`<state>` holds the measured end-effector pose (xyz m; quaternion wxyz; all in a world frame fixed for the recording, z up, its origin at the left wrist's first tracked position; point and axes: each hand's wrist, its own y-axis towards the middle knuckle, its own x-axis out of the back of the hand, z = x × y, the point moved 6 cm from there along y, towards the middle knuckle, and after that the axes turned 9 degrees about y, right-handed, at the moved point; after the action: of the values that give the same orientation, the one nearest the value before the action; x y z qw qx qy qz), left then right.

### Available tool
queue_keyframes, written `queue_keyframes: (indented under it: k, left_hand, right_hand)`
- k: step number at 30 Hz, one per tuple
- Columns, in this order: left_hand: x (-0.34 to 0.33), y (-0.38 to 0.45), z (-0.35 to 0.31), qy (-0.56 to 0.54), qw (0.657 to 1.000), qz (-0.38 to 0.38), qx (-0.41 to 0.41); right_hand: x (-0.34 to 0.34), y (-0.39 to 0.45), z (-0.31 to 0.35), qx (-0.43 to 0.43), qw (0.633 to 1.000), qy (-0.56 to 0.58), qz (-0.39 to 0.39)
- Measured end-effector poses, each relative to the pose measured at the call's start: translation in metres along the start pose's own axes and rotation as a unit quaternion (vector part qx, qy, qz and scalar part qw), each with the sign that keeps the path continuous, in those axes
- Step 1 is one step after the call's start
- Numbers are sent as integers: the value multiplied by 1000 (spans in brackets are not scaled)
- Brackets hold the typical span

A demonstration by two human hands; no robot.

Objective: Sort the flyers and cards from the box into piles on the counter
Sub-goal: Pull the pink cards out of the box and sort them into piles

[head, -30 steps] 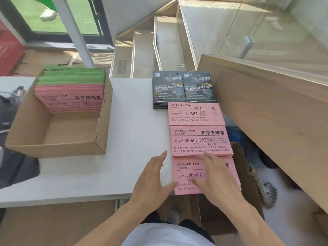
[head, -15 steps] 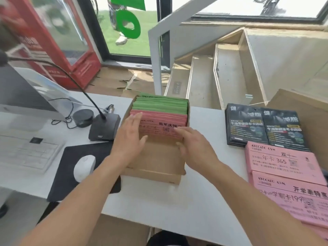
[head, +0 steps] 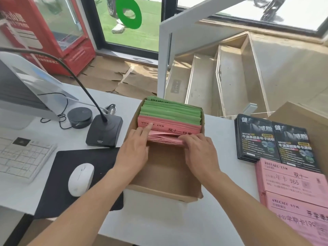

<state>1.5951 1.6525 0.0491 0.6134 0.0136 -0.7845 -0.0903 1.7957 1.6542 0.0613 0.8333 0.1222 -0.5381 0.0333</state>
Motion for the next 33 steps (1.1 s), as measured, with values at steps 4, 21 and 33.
queue_keyframes:
  k: [4, 21, 33]
  left_hand:
    - [-4, 11, 1, -23, 999, -1, 23]
    - [40, -4, -3, -91, 994, -45, 28]
    - [27, -100, -191, -488, 869, 85, 11]
  right_hand:
    - [-12, 7, 3, 2, 996, -40, 82]
    - [50, -11, 12, -9, 986, 165, -23]
    - [188, -191, -110, -196, 877, 406, -169]
